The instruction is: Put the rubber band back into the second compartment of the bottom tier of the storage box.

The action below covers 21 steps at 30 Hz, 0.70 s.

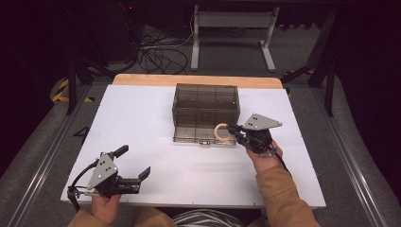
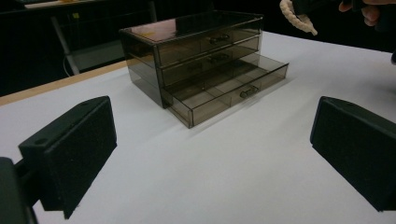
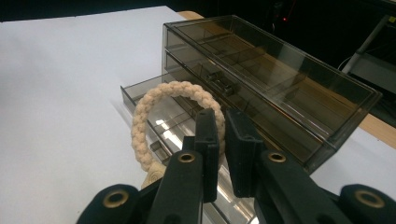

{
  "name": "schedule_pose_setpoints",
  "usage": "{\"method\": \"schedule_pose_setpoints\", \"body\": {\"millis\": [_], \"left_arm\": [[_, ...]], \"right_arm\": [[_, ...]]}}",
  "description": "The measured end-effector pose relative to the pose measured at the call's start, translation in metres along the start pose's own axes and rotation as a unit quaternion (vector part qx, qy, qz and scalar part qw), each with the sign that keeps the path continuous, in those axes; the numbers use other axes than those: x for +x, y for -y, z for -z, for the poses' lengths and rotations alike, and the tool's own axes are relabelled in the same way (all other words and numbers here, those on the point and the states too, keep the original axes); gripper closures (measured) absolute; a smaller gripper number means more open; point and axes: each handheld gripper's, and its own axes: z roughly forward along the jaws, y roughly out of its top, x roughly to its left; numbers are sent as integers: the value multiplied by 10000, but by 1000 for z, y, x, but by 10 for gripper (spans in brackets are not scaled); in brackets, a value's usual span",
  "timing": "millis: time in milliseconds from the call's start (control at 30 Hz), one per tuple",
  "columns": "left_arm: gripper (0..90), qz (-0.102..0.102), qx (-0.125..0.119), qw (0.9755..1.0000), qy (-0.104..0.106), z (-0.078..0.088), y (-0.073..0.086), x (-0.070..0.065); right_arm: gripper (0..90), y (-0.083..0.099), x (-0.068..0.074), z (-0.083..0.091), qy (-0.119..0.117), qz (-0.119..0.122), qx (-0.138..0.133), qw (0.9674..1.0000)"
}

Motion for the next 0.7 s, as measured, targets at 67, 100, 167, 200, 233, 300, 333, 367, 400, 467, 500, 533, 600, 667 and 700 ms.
{"method": "schedule_pose_setpoints", "body": {"millis": [67,100,167,200,233,300,333,367,400,467,500,533,600,667,700], "left_arm": [[10,-5,2,10000,3,0,0,0],[10,-5,3,10000,3,0,0,0],[10,-5,3,10000,2,0,0,0],[10,-5,5,10000,1,0,0,0],[10,-3,3,10000,1,0,0,0],[10,-6,2,10000,1,0,0,0],[10,-6,14,10000,2,0,0,0],[10,-4,15,10000,7,0,0,0],[10,-5,16,10000,6,0,0,0],[10,-3,3,10000,8,0,0,0],[9,-7,5,10000,10,0,0,0],[10,-11,5,10000,10,0,0,0],[10,-7,4,10000,10,0,0,0],[10,1,15,10000,13,0,0,0],[10,16,15,10000,15,0,0,0]], "right_arm": [[840,-1,1,-4,-1,20,15,10000],[840,-2,1,-6,13,29,12,10000],[840,-3,2,-10,-5,45,36,10000],[840,-3,2,-13,5,39,33,10000],[840,-3,3,-14,9,59,39,10000],[840,-4,3,-18,28,72,35,10000],[840,-4,3,-19,28,78,41,10000],[840,-5,3,-20,43,60,30,10000],[840,-5,3,-22,47,71,19,10000],[840,-5,3,-24,60,81,8,9999],[840,-5,3,-26,72,77,7,9999],[840,-5,3,-28,71,97,11,9999],[840,-5,3,-31,101,93,5,9999],[840,-4,3,-34,108,91,4,9999],[840,-4,3,-36,120,84,-10,9999]]}}
